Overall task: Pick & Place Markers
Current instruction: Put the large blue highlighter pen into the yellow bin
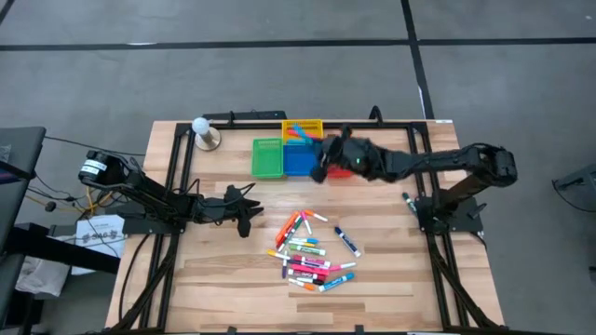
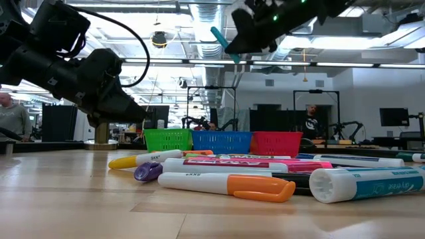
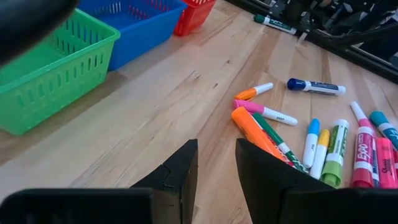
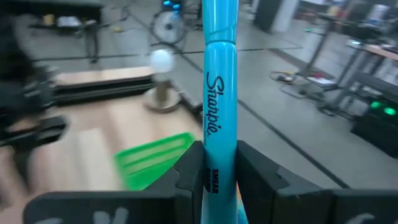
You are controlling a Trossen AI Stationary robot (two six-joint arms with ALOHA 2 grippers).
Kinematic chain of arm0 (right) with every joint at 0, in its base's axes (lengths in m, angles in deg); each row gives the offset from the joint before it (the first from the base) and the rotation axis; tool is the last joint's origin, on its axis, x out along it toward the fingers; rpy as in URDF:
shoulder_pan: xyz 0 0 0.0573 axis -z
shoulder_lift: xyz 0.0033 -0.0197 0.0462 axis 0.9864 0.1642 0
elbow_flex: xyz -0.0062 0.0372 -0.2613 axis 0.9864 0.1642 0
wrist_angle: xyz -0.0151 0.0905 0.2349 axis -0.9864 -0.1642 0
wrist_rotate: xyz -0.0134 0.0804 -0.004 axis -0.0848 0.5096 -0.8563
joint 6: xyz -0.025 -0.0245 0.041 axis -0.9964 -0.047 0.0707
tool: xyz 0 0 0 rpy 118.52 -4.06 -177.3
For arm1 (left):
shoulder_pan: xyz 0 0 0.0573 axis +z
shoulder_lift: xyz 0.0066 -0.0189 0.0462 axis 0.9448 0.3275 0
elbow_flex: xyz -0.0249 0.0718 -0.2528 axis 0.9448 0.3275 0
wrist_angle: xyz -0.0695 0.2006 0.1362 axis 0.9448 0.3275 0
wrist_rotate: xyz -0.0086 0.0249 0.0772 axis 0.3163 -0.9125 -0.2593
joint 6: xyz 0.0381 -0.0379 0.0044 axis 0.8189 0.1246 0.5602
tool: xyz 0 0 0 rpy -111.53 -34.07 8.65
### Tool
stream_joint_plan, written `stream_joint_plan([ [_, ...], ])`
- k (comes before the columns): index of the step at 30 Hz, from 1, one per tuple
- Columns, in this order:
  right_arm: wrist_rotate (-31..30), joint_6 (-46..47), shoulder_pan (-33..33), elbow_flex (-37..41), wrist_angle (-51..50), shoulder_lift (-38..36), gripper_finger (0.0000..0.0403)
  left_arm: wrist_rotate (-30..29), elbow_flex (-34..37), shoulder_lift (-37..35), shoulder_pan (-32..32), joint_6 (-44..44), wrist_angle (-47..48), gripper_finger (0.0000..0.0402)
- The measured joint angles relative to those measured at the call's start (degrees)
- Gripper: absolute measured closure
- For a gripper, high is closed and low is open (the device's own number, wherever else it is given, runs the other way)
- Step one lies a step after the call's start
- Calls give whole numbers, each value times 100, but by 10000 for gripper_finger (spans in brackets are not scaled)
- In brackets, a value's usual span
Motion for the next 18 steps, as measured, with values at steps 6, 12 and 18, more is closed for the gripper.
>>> stream_joint_plan([
  [6,651,151,1032,0,438,7,336,-61,0,0,3,133,2,293],
  [12,1421,298,1871,0,760,12,336,-71,0,-1,57,241,2,293],
  [18,1798,304,2163,0,803,402,336,-69,2,-1,57,283,2,293],
])
